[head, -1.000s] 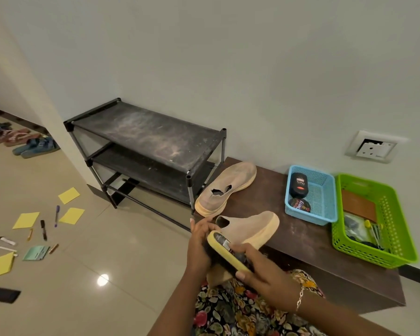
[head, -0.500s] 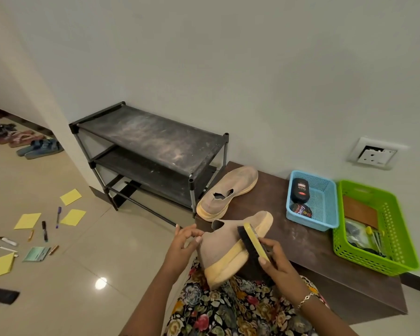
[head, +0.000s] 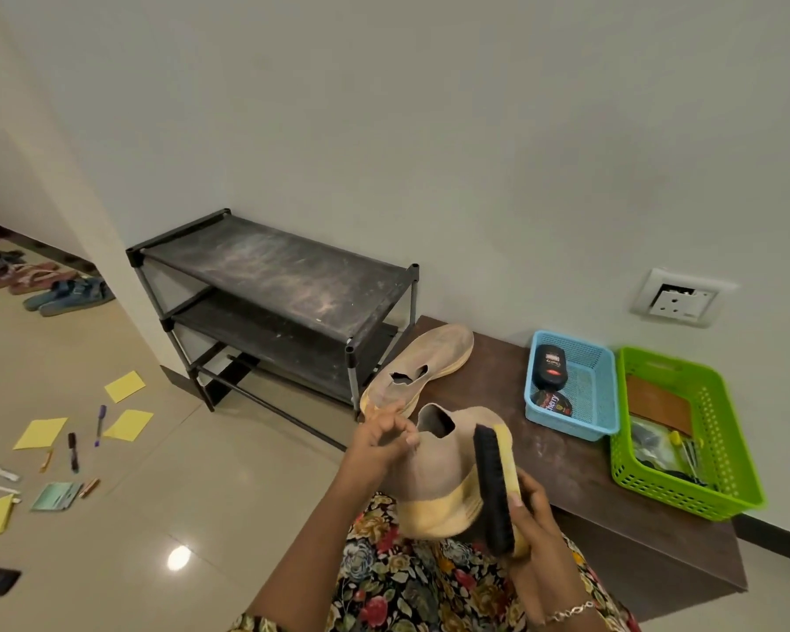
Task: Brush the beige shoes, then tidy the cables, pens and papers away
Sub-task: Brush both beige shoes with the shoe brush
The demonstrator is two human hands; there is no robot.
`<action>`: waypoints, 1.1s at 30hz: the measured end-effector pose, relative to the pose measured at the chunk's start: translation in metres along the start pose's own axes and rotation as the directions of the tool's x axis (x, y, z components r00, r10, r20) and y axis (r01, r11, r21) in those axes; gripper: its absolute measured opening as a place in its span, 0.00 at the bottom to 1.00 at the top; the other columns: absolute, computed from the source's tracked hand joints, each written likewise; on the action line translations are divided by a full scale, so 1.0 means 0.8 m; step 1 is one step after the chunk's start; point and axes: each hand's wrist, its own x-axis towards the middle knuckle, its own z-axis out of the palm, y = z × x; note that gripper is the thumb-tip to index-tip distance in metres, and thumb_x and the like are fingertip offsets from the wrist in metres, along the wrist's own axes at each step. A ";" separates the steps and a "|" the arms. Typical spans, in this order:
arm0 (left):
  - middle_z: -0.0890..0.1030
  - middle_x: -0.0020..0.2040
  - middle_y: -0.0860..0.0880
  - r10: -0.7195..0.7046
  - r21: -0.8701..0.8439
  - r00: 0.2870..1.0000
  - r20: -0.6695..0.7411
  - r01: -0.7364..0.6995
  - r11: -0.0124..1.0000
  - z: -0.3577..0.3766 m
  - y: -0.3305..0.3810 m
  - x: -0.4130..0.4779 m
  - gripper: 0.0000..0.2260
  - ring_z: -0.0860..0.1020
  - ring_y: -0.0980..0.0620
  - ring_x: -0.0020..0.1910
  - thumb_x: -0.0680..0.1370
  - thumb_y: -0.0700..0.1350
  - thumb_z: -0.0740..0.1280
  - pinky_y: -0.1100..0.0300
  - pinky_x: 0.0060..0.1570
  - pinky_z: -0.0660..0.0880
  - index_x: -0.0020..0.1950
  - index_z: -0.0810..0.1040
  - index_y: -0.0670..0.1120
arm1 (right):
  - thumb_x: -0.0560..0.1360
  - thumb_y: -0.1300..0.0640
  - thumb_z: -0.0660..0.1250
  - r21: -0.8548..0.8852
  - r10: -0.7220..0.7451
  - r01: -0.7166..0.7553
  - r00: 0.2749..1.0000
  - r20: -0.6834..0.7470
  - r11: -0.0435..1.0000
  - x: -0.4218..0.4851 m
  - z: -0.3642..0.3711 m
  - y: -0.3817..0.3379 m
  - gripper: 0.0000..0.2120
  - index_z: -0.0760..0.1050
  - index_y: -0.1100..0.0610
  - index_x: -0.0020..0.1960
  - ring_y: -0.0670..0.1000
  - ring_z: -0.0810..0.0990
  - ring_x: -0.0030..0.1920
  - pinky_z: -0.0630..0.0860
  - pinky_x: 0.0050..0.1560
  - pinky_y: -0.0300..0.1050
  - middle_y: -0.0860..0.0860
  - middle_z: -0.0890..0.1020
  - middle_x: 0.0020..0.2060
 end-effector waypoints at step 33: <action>0.70 0.69 0.49 0.030 -0.263 0.991 -0.132 -0.065 0.963 0.126 0.055 0.070 0.08 0.57 0.52 0.73 0.77 0.39 0.65 0.50 0.72 0.54 0.37 0.76 0.44 | 0.78 0.59 0.58 -0.155 -0.444 0.417 0.858 -0.258 0.896 0.033 -0.027 -0.141 0.13 0.72 0.40 0.53 0.51 0.77 0.43 0.74 0.42 0.49 0.56 0.78 0.47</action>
